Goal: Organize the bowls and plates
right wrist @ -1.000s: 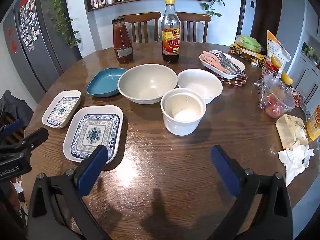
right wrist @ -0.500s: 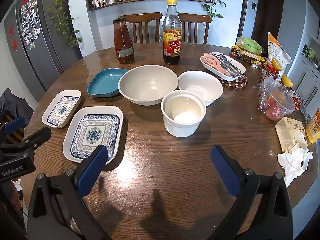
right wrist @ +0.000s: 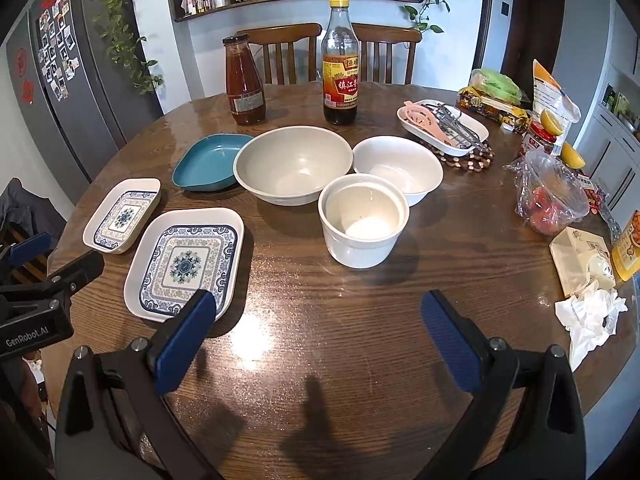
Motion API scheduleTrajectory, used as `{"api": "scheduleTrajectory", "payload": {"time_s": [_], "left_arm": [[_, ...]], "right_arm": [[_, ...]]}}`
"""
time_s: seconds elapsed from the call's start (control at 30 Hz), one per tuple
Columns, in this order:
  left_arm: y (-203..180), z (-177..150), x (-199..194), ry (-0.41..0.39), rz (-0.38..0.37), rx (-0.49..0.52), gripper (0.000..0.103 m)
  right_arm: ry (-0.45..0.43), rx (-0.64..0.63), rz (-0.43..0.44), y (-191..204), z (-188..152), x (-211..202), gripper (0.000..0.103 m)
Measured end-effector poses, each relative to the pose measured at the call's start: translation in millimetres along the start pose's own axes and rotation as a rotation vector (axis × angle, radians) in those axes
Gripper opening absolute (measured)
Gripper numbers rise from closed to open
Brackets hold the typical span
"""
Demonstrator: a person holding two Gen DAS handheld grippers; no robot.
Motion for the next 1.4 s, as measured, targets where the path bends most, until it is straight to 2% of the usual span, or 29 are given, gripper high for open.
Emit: {"api": "scheduleTrajectory", "payload": {"time_s": [1.4], "left_arm": [[-2,-5,10,0.027,0.006,0.014,0.103]], "right_arm": [[0.007,-0.008,-0.002,4,1,2,0.103]]}}
Point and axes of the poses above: each gripper's, at about its wrist camera, not at the fingertips, and x roughly the way its jaws point, y to its left, z to its top, the point moved 3 cm from there along x, roughly the way its jaws point, and after that the axes turned 11 degrees about -y, right-handed, at the moved point
